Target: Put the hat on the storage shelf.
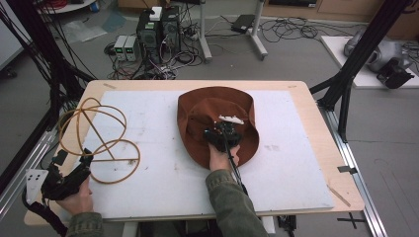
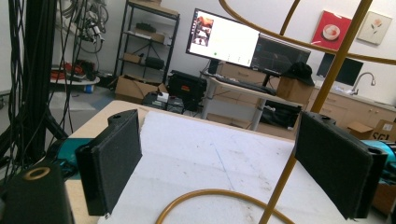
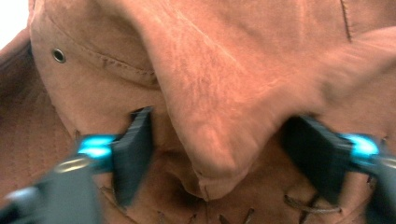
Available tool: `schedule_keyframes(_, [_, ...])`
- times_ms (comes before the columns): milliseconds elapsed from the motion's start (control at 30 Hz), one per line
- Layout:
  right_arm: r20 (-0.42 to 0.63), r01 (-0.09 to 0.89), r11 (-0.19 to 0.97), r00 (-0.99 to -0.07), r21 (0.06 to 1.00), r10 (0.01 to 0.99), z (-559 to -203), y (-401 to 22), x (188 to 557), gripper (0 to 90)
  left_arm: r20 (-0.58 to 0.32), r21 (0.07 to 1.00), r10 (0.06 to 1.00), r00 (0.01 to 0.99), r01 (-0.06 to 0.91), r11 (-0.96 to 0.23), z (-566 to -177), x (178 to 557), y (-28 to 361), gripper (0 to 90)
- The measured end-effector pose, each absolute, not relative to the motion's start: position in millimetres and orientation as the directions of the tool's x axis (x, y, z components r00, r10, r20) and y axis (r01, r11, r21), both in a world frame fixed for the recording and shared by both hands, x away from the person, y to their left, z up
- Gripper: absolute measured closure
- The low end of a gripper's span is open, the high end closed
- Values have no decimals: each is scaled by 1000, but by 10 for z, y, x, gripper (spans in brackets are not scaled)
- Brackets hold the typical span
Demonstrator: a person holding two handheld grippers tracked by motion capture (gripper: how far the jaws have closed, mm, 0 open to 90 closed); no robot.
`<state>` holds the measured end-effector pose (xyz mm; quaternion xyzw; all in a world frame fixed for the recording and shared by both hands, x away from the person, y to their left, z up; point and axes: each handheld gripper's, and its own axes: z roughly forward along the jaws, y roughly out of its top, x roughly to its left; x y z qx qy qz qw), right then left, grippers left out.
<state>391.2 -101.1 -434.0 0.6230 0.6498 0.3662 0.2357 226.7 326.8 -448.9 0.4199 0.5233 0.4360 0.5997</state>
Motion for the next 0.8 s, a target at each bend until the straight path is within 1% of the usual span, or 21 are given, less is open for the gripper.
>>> schedule_keyframes(33, [148, 638, -42, -114, 769, 982, -4341, -1017, 3915, 417, -262, 960, 962, 72, -84, 267, -4489, 2267, 3267, 152])
schedule_keyframes(67, [148, 638, -42, -114, 769, 982, -4341, -1017, 3915, 417, -261, 960, 963, 71, -85, 267, -4489, 2267, 3267, 152])
schedule_keyframes(100, [164, 637, -53, -116, 769, 980, -4338, -1053, 3928, 633, -262, 960, 962, 73, -84, 267, -4489, 2266, 3268, 152])
schedule_keyframes(133, [189, 646, -67, -123, 761, 974, -4333, -1073, 3934, 777, -262, 960, 962, 74, -84, 268, -4489, 2267, 3268, 152])
schedule_keyframes(167, [195, 655, -69, -123, 753, 973, -4332, -1078, 3941, 838, -262, 960, 962, 74, -84, 268, -4489, 2267, 3267, 152])
schedule_keyframes(200, [199, 663, -72, -118, 745, 973, -4335, -1083, 3949, 860, -262, 960, 962, 76, -84, 268, -4489, 2267, 3268, 152])
schedule_keyframes(333, [188, 662, -65, -117, 746, 975, -4331, -1076, 3942, 875, -263, 959, 962, 77, -84, 269, -4490, 2265, 3269, 152])
schedule_keyframes(533, [164, 609, -43, -144, 792, 976, -4254, -1067, 3890, 878, -266, 959, 961, 77, -85, 272, -4493, 2258, 3272, 152])
schedule_keyframes(567, [144, 572, -30, -154, 820, 978, -4202, -1068, 3857, 878, -268, 958, 960, 76, -86, 274, -4493, 2258, 3272, 152])
schedule_keyframes(600, [144, 572, -30, -154, 820, 978, -4202, -1068, 3857, 878, -266, 958, 961, 77, -85, 272, -4493, 2256, 3274, 152])
schedule_keyframes(700, [125, 491, -18, -186, 871, 975, -4085, -1090, 3783, 877, -266, 959, 961, 77, -85, 272, -4493, 2254, 3272, 152])
schedule_keyframes(733, [125, 491, -18, -186, 871, 975, -4085, -1090, 3783, 877, -265, 959, 961, 76, -85, 271, -4493, 2254, 3271, 152])
schedule_keyframes(767, [122, 431, -25, -201, 902, 972, -3992, -1110, 3726, 877, -265, 959, 961, 77, -85, 271, -4493, 2254, 3271, 152])
schedule_keyframes(800, [122, 431, -25, -201, 902, 972, -3992, -1110, 3726, 877, -265, 959, 961, 76, -85, 271, -4493, 2254, 3271, 152])
